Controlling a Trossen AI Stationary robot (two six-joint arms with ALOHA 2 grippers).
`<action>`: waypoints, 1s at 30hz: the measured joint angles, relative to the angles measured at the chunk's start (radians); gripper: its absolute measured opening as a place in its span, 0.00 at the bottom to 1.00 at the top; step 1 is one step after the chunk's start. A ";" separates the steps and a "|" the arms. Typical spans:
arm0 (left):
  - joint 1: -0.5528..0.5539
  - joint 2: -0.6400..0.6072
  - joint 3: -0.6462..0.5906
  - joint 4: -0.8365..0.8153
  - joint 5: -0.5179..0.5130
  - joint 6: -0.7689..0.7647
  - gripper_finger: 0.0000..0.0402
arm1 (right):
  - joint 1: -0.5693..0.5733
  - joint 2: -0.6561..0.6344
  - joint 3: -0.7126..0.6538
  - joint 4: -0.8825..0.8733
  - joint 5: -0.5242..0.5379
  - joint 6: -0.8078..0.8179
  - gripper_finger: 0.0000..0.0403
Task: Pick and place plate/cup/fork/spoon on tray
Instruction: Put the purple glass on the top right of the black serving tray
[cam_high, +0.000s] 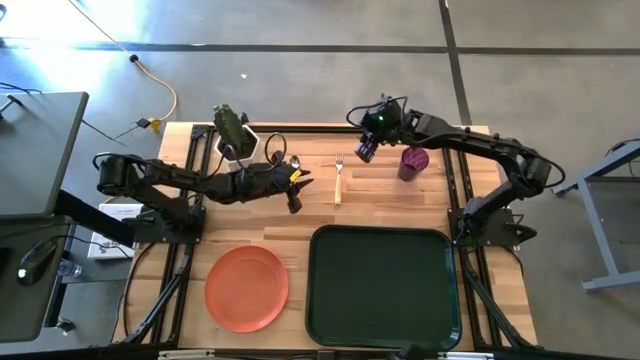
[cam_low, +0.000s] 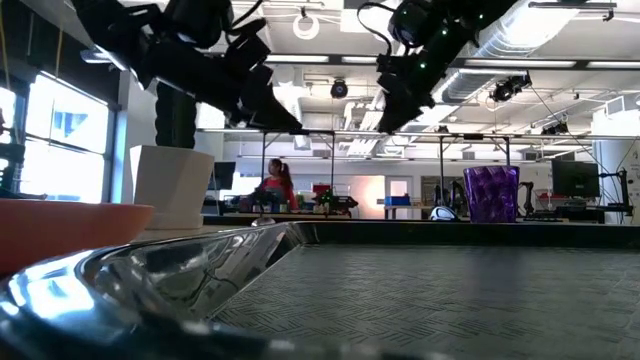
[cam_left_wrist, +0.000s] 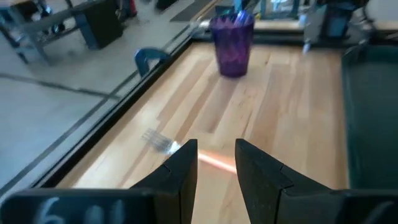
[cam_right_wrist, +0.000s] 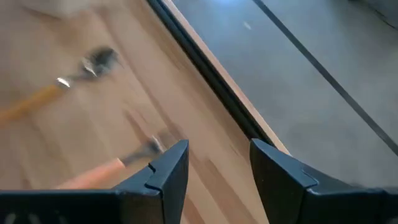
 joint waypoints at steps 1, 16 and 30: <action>0.001 0.003 0.000 -0.012 -0.007 -0.001 0.25 | 0.007 -0.009 0.000 -0.026 0.032 0.019 0.40; 0.082 0.120 -0.001 0.138 0.171 0.115 0.23 | 0.040 -0.040 0.000 -0.487 0.270 0.239 0.40; 0.082 0.158 0.004 0.177 0.081 0.119 0.31 | -0.035 -0.316 -0.287 -0.186 0.197 0.138 0.40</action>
